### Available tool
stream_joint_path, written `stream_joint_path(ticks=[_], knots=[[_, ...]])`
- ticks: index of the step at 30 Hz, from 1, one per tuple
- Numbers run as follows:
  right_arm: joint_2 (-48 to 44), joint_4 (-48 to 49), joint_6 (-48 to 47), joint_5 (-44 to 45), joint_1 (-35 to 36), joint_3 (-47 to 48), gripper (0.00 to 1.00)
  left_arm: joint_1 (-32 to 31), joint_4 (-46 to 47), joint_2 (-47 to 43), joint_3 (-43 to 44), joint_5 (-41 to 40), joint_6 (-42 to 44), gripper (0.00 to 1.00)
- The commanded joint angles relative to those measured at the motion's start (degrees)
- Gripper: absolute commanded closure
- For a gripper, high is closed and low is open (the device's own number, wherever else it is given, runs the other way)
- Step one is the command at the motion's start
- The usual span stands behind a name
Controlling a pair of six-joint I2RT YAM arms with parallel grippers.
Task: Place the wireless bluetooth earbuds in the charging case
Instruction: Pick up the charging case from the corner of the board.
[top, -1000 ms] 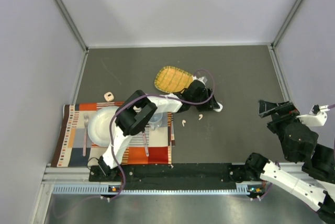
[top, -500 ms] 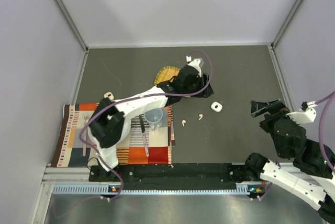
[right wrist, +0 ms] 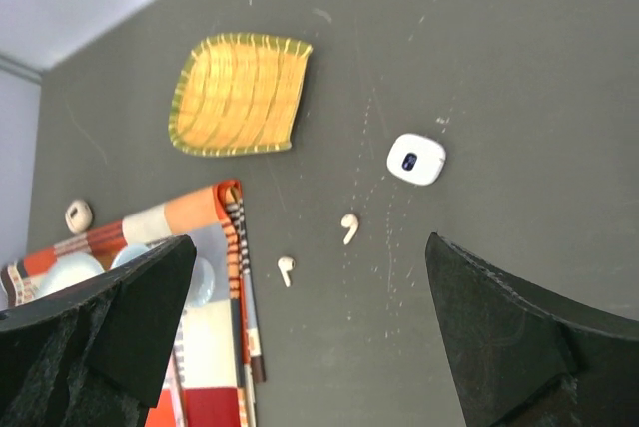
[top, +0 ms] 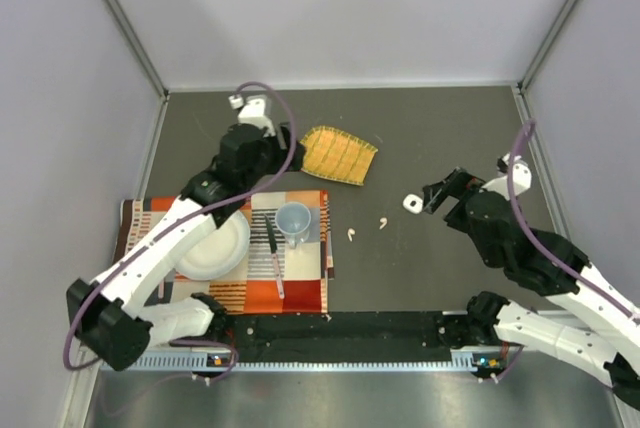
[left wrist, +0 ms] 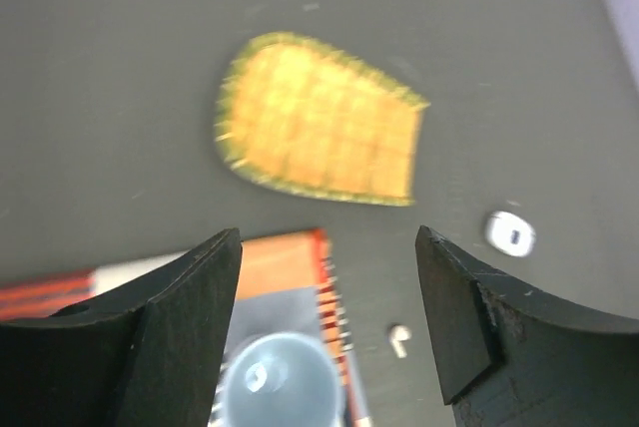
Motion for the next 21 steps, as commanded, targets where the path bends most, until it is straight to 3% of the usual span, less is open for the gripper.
stream_joint_path(ticks=[1, 5, 8, 11, 21], knots=[[2.8, 4.2, -2.0, -5.2, -0.4, 1.9, 0.01, 7.8, -5.2, -6.0, -5.8, -3.5, 0.4, 0.22], [3.0, 5.0, -0.7, -6.9, -0.5, 1.1, 0.01, 13.8, -9.7, -4.6, -6.0, -8.7, -1.5, 0.14], [2.7, 5.3, -1.1, -7.9, -0.4, 0.9, 0.01, 18.2, -12.2, -0.2, -5.1, -7.2, -2.6, 0.12], [2.3, 5.4, -2.2, -8.4, -0.4, 0.8, 0.01, 21.3, -13.1, 3.6, -4.8, -8.6, -4.2, 0.03], [0.4, 5.5, -2.1, -8.8, -0.4, -1.0, 0.01, 31.7, -10.3, 14.6, -2.9, -8.9, -4.9, 0.01]])
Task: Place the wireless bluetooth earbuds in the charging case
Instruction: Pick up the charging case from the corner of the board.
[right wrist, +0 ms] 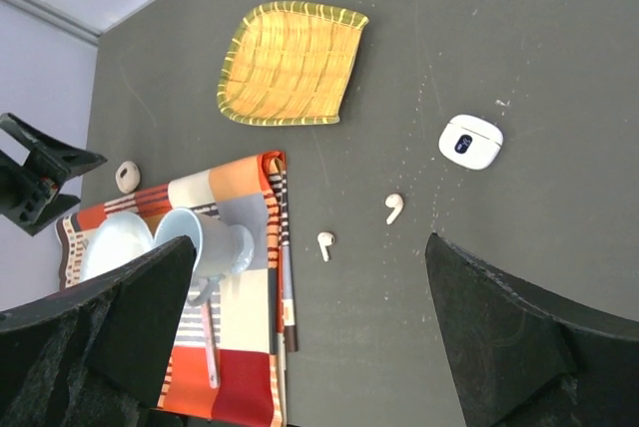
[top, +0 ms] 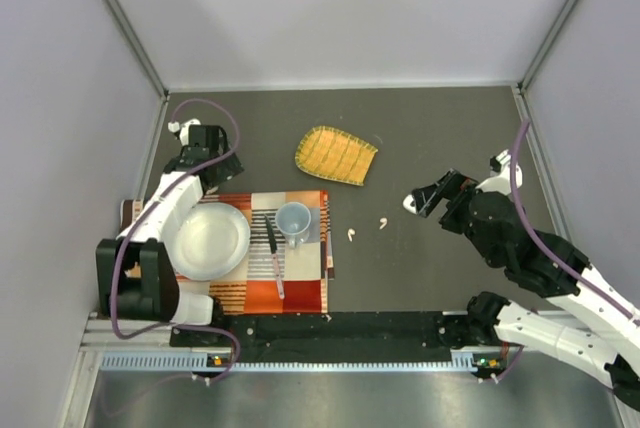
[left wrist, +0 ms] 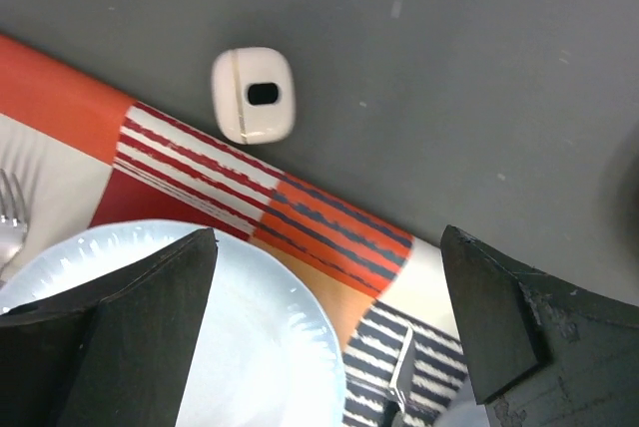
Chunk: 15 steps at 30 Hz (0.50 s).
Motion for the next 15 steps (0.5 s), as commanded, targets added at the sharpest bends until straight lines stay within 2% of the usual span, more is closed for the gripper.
stream_joint_path(ticks=[1, 8, 15], knots=[[-0.5, 1.7, -0.8, -0.7, -0.4, -1.1, 0.01, 3.6, 2.2, 5.6, 3.0, -0.8, 0.3, 0.01], [-1.3, 1.7, -0.2, -1.4, -0.4, -2.5, 0.01, 4.4, 1.0, 12.7, 5.0, -3.5, -0.1, 0.03], [-1.8, 1.7, -1.0, -1.1, -0.4, -3.3, 0.01, 7.1, 2.4, 17.1, 5.3, -0.9, -0.6, 0.05]])
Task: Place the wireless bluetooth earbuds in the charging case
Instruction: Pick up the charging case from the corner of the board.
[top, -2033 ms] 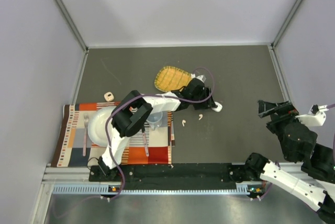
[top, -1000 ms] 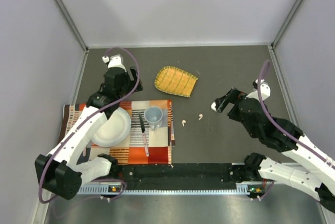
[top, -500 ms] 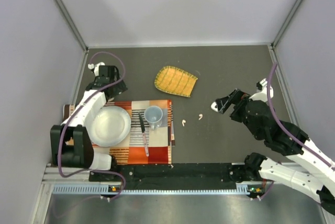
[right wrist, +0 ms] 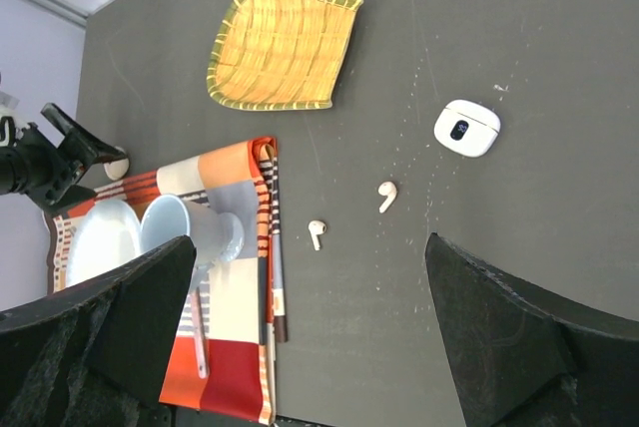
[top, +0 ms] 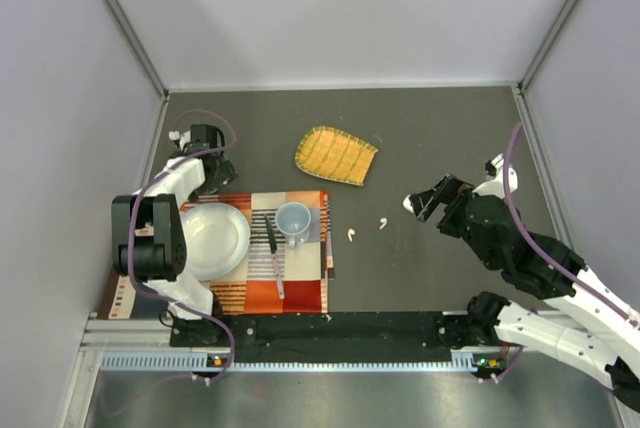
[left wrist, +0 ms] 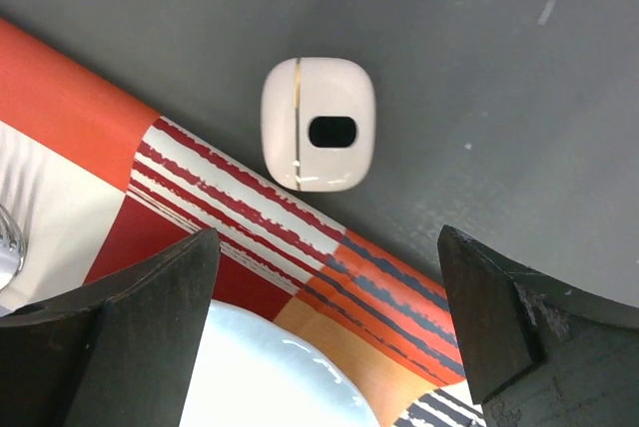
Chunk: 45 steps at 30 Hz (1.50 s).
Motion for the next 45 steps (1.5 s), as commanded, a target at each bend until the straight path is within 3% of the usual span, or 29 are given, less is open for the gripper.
stream_joint_path(ticks=[1, 10, 17, 24, 29, 33, 35, 40, 45], knots=[[-0.8, 1.2, -1.1, 0.0, -0.4, -0.7, 0.01, 1.7, 2.0, 1.7, 2.0, 0.1, -0.5, 0.06], [-0.3, 1.6, -1.2, -0.2, -0.4, -1.4, 0.01, 3.9, 4.7, 5.0, 3.1, 3.6, 0.3, 0.14], [0.7, 2.1, -1.2, -0.5, -0.5, -1.6, 0.01, 3.9, 4.7, 7.4, 4.5, 4.2, 2.5, 0.31], [1.6, 2.5, -1.7, -1.1, -0.4, -1.4, 0.01, 4.2, 4.5, 9.3, 4.9, 3.6, 3.3, 0.39], [1.6, 2.6, -2.4, -1.2, -0.5, -1.1, 0.01, 4.3, 5.5, 10.0, 5.3, 5.0, 5.9, 0.52], [1.3, 2.7, -2.4, -1.2, -0.4, -1.2, 0.01, 4.4, 5.4, 10.5, 6.1, 6.1, 7.3, 0.55], [1.0, 2.7, -2.2, -1.2, -0.4, -1.4, 0.01, 4.5, 5.1, 11.0, 6.9, 6.8, 8.7, 0.60], [0.9, 2.7, -2.1, -1.3, -0.4, -1.4, 0.01, 4.5, 4.3, 11.3, 7.6, 8.7, 11.8, 0.98], [1.2, 2.7, -1.8, -2.5, -0.5, -0.2, 0.01, 4.5, 7.4, 2.6, 4.1, 13.7, 14.4, 1.00]])
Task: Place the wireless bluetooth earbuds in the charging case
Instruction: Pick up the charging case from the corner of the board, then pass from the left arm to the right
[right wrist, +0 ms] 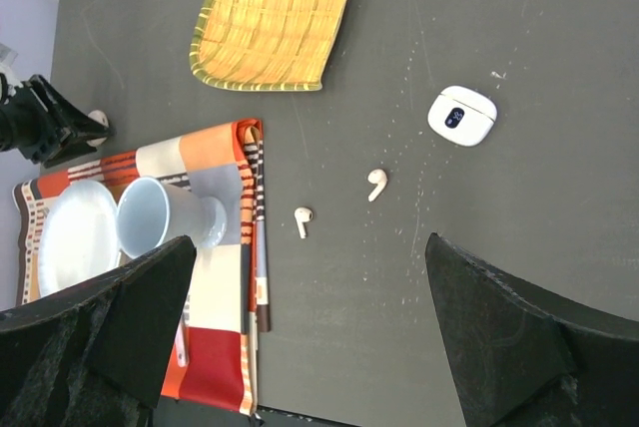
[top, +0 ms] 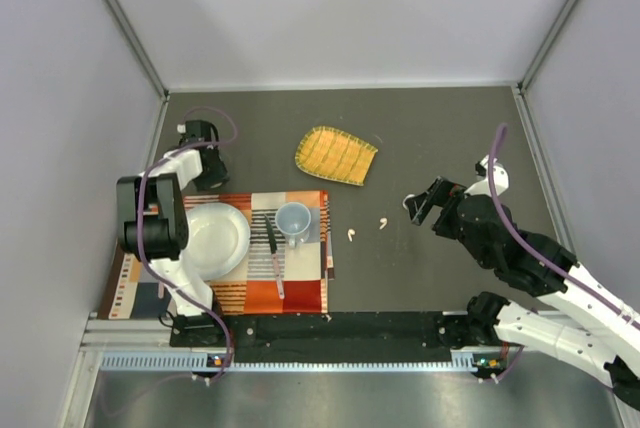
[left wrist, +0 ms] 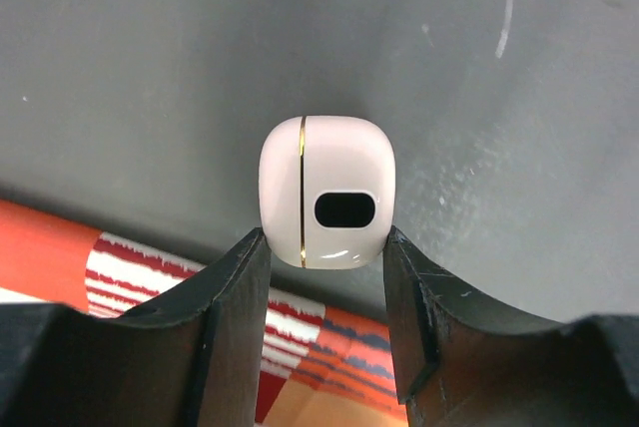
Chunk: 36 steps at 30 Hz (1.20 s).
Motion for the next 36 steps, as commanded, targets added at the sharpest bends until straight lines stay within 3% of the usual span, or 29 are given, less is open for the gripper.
stream_joint_path(ticks=[1, 11, 17, 22, 29, 36], knots=[[0.5, 2.1, -0.5, -1.6, -0.4, 1.5, 0.01, 0.3, 4.5, -10.0, -2.9, 5.7, 4.2, 1.00], [4.0, 2.2, -1.3, -8.2, -2.2, 6.9, 0.01, 0.2, 8.3, -41.5, -10.2, 22.2, 13.5, 1.00], [5.7, 2.3, -2.5, -14.4, -4.6, 10.0, 0.01, 0.1, 10.1, -58.5, -16.1, 42.5, 18.7, 1.00], [8.8, 2.8, -5.6, -20.5, -4.8, 12.9, 0.01, -0.3, 19.1, -70.2, -24.0, 58.5, 19.4, 1.00], [10.7, 8.4, -7.0, -29.5, -4.8, 13.7, 0.01, -1.1, 21.5, -76.5, -25.9, 69.1, 19.3, 1.00], [14.1, 12.4, -7.9, -36.7, -4.8, 15.0, 0.05, -2.8, 20.9, -76.9, -25.6, 71.5, 17.6, 1.00]])
